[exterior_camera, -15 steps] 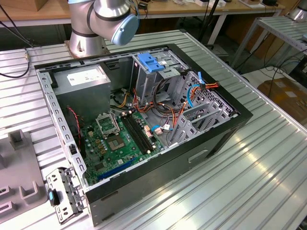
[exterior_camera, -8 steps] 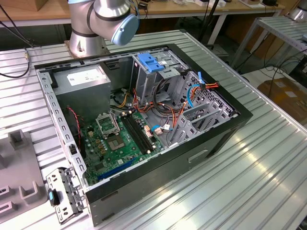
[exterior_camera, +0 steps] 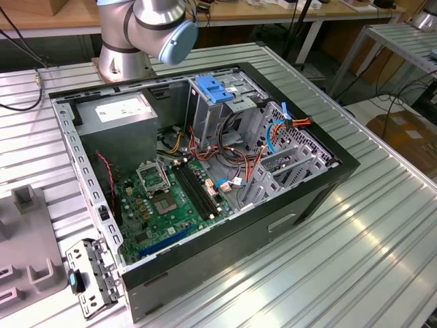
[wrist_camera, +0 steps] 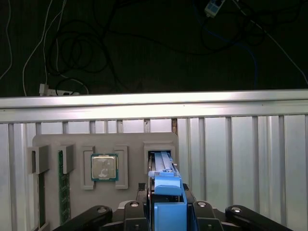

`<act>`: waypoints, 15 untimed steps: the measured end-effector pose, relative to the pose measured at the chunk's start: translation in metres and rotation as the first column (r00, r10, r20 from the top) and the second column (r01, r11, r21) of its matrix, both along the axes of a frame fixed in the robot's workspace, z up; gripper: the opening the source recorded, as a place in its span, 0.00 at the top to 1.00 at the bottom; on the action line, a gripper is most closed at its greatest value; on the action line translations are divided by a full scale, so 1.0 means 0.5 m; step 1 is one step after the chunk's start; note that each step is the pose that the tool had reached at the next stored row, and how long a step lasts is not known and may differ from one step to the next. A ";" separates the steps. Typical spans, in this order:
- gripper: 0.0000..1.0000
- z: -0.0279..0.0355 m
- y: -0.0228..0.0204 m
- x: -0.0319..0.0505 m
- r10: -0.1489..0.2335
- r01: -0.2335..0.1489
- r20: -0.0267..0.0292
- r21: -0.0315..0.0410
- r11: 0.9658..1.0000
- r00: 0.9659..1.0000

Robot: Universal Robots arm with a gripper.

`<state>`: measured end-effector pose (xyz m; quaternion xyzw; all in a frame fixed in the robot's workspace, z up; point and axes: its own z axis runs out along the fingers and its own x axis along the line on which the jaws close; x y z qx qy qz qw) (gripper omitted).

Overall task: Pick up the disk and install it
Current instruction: 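Pick up the disk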

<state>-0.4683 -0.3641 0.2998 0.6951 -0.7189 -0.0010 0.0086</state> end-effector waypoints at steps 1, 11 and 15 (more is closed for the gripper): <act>0.63 0.005 0.0000 0.000 0.000 0.000 0.000 0.000 1.000 1.000; 0.63 0.076 0.0000 0.000 0.000 0.000 0.000 0.000 1.000 1.000; 0.63 0.103 0.0000 0.000 0.000 0.000 0.000 0.000 1.000 1.000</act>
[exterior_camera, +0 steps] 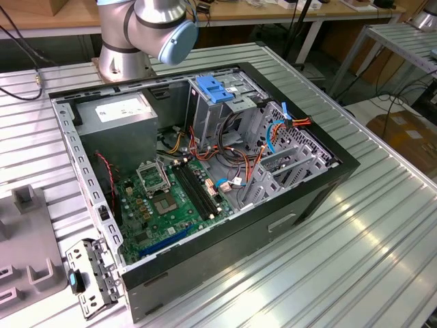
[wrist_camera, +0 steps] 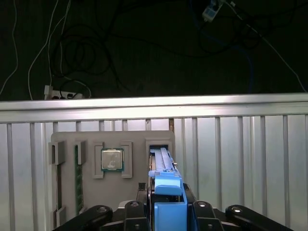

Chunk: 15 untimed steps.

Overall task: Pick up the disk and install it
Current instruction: 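Pick up the disk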

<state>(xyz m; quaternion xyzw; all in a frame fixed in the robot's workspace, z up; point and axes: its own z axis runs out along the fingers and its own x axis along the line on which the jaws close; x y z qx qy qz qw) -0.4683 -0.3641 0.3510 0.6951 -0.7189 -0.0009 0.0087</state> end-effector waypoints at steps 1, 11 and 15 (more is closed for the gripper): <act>0.63 0.008 0.0000 0.000 0.000 0.000 0.000 0.000 1.000 1.000; 0.63 0.010 -0.0001 0.000 0.000 0.000 0.000 0.000 1.000 1.000; 0.63 0.015 0.0000 0.000 0.000 0.000 0.000 0.000 1.000 1.000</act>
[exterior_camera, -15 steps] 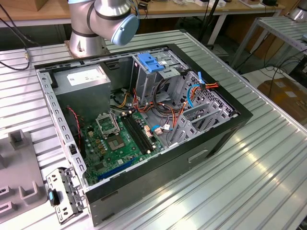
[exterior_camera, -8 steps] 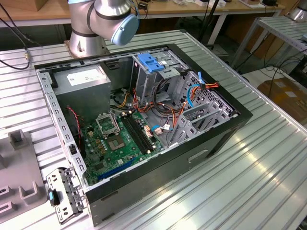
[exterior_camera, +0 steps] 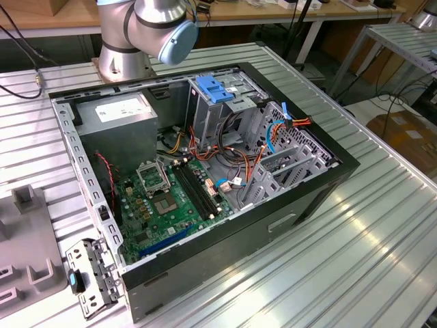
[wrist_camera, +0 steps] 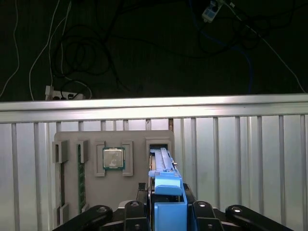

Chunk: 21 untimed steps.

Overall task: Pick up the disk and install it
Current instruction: 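Pick up the disk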

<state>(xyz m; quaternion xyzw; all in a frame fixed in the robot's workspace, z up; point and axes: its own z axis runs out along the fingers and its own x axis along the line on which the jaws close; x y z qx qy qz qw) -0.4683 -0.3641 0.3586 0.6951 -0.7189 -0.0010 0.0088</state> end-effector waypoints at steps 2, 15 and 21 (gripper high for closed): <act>0.63 0.004 0.0001 0.000 0.000 0.000 -0.001 0.000 1.000 1.000; 0.63 0.023 0.0000 0.000 0.000 0.000 -0.006 0.000 1.000 1.000; 0.63 0.039 0.0000 0.000 0.000 0.000 -0.011 0.000 1.000 1.000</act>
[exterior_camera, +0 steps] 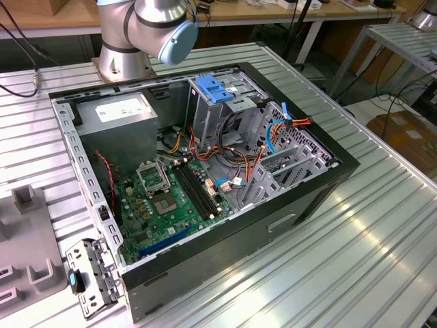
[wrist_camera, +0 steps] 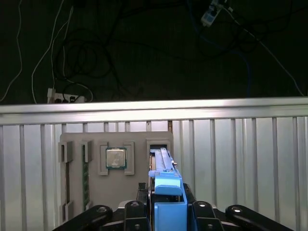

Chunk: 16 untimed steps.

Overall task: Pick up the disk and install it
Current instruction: 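Pick up the disk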

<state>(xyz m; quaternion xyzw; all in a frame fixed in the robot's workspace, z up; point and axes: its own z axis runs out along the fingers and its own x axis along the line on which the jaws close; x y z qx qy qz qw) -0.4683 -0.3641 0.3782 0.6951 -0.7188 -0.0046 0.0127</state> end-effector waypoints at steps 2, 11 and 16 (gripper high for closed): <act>0.63 0.005 0.0000 0.000 0.000 0.000 -0.002 0.000 1.000 1.000; 0.63 0.021 0.0000 0.000 0.000 0.000 -0.005 0.000 1.000 1.000; 0.63 0.029 0.0000 0.000 0.000 0.000 -0.007 0.000 1.000 1.000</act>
